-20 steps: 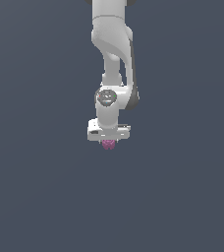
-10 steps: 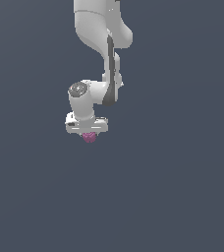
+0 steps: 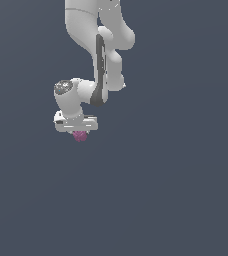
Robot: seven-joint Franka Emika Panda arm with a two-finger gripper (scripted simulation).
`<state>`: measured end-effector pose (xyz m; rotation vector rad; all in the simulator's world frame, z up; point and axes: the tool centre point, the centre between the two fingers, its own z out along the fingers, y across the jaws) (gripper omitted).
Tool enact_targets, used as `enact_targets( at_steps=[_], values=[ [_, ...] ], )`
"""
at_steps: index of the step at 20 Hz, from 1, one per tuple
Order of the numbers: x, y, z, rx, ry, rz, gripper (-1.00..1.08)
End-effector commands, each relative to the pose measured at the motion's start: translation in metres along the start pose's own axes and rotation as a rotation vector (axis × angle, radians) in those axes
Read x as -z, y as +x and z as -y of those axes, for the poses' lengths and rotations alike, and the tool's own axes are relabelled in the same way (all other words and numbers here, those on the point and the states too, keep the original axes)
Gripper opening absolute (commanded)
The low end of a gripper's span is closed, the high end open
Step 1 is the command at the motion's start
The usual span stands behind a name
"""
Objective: Pick up the object and move it to a goal position.
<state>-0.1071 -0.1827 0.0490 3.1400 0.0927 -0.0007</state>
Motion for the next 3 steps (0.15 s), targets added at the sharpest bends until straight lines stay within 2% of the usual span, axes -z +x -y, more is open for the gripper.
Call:
enact_targets(
  at_steps=[1, 3],
  values=[
    [0.0003, -0.0017, -0.0057, 0.002, 0.0, 0.0, -1.0],
    [0.0004, -0.0019, -0.007, 0.002, 0.0, 0.0, -1.0]
  ],
)
